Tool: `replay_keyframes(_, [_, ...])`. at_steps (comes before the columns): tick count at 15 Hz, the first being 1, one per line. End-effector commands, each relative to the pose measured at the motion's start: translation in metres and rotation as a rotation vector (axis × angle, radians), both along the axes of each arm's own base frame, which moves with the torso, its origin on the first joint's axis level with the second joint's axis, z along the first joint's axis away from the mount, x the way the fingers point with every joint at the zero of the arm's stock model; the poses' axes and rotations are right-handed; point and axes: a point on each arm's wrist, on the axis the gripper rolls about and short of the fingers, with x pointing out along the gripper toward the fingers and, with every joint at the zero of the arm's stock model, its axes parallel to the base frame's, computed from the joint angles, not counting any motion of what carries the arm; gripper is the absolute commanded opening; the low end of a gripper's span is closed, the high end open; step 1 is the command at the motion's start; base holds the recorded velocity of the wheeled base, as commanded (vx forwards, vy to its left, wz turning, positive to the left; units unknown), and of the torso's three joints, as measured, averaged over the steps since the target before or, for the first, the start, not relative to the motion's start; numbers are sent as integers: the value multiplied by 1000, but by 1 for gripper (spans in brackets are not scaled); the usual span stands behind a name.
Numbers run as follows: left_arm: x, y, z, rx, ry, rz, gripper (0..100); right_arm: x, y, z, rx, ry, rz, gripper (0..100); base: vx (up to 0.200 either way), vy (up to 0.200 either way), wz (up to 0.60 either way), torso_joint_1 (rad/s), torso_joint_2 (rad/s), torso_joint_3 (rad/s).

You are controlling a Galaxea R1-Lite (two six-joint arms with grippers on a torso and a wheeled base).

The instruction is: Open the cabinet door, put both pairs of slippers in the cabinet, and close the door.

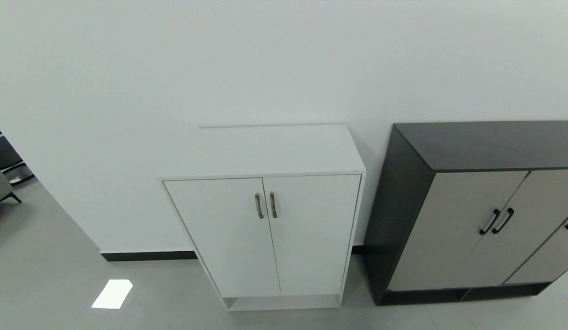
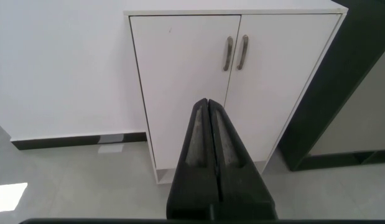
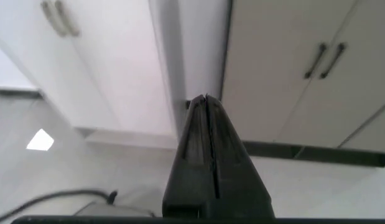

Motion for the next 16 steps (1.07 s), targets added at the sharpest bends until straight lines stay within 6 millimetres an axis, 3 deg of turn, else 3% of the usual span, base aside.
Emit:
replay_keyframes(1, [0, 0, 0, 0, 2, 0, 0, -2, 0, 0, 2, -21, -8, 0, 0, 0, 0, 0, 0, 0])
replay_keyframes(11, [0, 0, 0, 3, 0, 0, 0, -6, 2, -1, 1, -72, -166, 0, 0, 0, 0, 0, 0, 0])
replay_keyframes(16, [0, 0, 0, 6, 0, -2, 0, -9, 2, -2, 21, -116, -143, 0, 0, 0, 0, 0, 0, 0])
